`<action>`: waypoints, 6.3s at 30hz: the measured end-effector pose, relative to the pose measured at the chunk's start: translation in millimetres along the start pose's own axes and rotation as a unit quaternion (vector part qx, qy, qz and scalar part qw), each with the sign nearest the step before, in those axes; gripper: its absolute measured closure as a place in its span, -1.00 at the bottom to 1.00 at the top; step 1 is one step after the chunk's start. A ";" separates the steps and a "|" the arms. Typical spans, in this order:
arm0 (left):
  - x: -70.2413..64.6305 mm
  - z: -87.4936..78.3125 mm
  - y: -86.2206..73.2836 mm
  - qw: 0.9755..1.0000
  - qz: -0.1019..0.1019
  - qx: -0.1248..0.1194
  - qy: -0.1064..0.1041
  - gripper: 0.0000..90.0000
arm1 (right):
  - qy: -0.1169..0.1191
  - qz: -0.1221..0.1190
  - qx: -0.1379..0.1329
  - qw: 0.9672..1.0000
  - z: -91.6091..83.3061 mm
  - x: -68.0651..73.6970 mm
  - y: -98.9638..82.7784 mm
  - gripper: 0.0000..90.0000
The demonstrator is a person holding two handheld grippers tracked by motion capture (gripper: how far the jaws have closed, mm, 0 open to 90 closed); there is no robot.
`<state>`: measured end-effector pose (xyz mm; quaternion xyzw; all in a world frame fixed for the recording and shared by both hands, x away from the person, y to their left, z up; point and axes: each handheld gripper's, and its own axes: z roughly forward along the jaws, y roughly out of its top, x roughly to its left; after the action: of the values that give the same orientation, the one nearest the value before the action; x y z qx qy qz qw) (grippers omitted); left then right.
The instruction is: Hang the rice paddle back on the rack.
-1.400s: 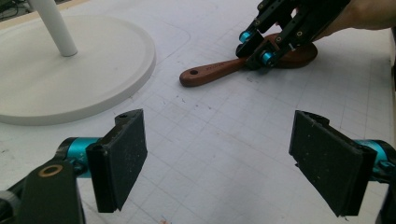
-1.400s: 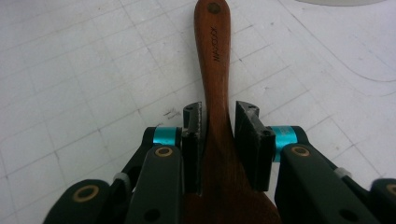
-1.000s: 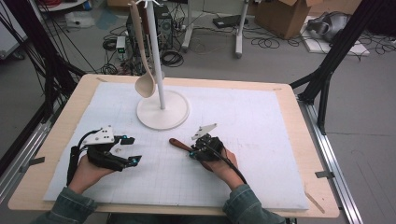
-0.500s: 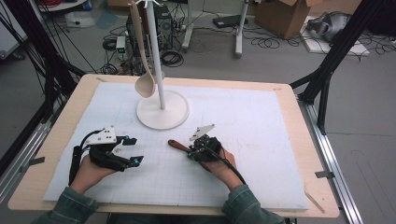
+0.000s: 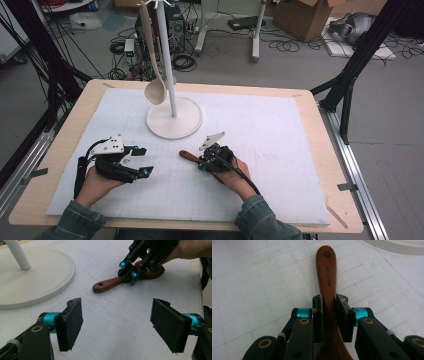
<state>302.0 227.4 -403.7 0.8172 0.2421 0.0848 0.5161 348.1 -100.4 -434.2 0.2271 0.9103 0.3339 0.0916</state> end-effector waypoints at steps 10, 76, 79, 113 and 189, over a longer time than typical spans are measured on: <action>-2.8 10.4 1.8 1.000 -0.003 0.006 -0.009 -0.40 | 0.014 0.006 -0.008 1.000 -5.1 0.5 -3.8 0.74; -15.3 50.8 22.5 0.997 -0.044 0.001 -0.061 -0.17 | 0.032 -0.020 -0.155 0.987 -34.2 51.7 9.9 0.74; -15.6 51.1 22.6 0.997 -0.046 -0.001 -0.064 -0.15 | 0.033 -0.023 -0.155 0.987 -30.1 54.2 9.8 0.75; -24.7 42.1 37.8 0.997 -0.038 -0.016 -0.061 0.15 | 0.058 -0.006 -0.154 0.986 -27.5 54.3 9.0 0.65; -24.4 -1.3 53.6 0.995 0.018 -0.030 -0.091 0.21 | 0.154 -0.027 -0.187 0.970 -37.3 45.5 36.4 0.73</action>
<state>296.8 197.9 -353.0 0.8097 0.1769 0.0272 0.5589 309.0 -75.4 -382.9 0.1274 0.8405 0.5266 -0.0003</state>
